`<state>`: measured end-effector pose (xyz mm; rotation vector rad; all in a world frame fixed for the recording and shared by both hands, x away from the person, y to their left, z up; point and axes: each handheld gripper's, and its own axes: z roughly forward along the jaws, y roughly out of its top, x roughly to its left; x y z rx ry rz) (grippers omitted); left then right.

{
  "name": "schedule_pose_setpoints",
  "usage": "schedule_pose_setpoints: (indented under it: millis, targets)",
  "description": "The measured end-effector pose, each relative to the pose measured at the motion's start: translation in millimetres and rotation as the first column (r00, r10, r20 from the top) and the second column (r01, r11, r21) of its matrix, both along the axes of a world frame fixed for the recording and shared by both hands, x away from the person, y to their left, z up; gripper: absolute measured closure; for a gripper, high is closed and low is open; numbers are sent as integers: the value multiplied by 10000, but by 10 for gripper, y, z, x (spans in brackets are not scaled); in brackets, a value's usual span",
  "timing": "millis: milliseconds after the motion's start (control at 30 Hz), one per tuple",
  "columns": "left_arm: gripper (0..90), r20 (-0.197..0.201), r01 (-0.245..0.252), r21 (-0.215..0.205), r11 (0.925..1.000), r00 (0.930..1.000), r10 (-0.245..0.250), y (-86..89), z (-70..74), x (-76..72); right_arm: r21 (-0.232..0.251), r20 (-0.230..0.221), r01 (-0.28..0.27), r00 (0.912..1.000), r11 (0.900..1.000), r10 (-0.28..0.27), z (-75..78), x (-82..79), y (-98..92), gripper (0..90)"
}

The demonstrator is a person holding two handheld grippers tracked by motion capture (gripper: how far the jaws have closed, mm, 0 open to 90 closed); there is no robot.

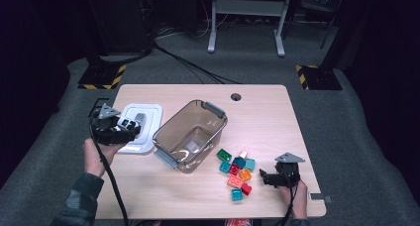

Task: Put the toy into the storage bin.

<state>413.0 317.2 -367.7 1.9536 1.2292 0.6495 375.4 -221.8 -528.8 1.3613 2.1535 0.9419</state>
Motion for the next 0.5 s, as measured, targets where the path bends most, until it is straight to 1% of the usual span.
schedule_pose_setpoints:
  millis: [33, 133, 233, 367, 433, 500]
  targets:
    - [259, 93, 48, -30, 10000, 9999, -48, -39, 0, 10, 3, -5, 2, 10000, 10000, -2, 0, 0, 0, 83]
    - [259, 4, 351, 10, 9994, 9994, -351, -142, 14, 28, 7, -7, 4, 10000, 10000, -4, 0, -1, 0, 83]
    - [259, -18, 640, -80, 9979, 9979, -640, -255, -5, 44, 9, 1, 2, 10000, 10000, -2, 0, 0, 0, 83]
    - [259, -163, 1090, -49, 9940, 9939, -1091, -408, -51, 53, -57, 5, -43, 10000, 10000, 43, 1, -1, -6, 84]
    - [259, -249, 1309, -137, 9913, 9910, -1312, -491, -95, 52, -57, 7, -45, 10000, 10000, 45, 1, -1, -6, 84]
    - [259, -352, 1494, -23, 9888, 9882, -1494, -550, -127, 50, -58, 8, -63, 10000, 10000, 63, 1, -1, -6, 85]
